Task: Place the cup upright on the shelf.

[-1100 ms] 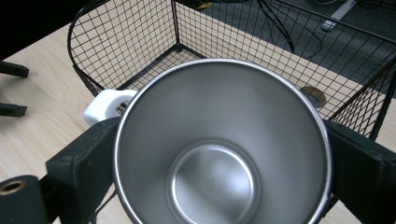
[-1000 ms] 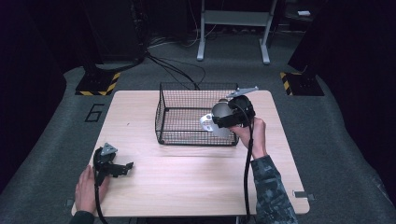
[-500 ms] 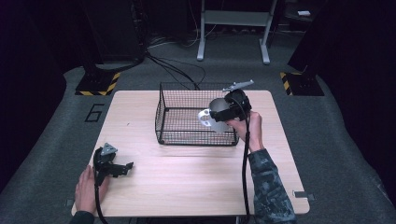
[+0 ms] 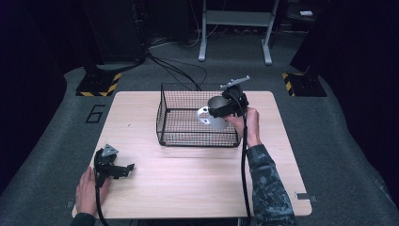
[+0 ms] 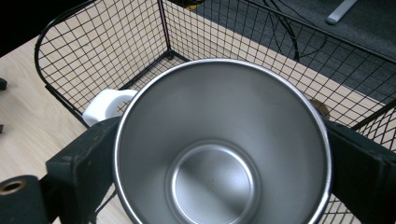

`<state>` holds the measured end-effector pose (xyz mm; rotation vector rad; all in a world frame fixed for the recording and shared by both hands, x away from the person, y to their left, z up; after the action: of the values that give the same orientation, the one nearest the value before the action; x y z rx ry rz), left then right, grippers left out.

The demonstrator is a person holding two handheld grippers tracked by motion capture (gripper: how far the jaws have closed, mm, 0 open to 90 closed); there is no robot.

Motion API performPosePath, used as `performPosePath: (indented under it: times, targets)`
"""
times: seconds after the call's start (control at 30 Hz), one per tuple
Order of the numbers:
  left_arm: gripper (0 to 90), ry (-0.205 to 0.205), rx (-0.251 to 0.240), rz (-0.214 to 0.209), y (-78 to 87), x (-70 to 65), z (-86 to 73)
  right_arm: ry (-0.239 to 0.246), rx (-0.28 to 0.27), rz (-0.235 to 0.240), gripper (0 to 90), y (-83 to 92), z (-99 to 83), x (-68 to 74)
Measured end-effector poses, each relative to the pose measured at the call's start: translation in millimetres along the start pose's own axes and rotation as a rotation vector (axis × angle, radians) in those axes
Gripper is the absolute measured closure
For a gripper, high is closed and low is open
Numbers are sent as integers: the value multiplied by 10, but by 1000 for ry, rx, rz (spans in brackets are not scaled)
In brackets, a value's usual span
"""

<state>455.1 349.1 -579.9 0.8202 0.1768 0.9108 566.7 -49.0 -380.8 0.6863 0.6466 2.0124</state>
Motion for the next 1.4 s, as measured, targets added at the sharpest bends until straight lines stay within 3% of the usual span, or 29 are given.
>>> performPosePath:
  times: [1.4]
  targets:
    - [0,4,-9,6,-8,0,4,-66,94,-2,57,-669,-24,-164]
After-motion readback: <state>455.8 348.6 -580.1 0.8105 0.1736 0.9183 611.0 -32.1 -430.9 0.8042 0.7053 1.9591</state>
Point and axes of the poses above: each handheld gripper's, and its own axes: y roughly backward along the jaws, z roughly out of its top, x roughly to its left, the point moved 7 cm from there along -y, roughly forward along the jaws, and after that the axes turned 15 degrees about -y, right-handed, at the moved point
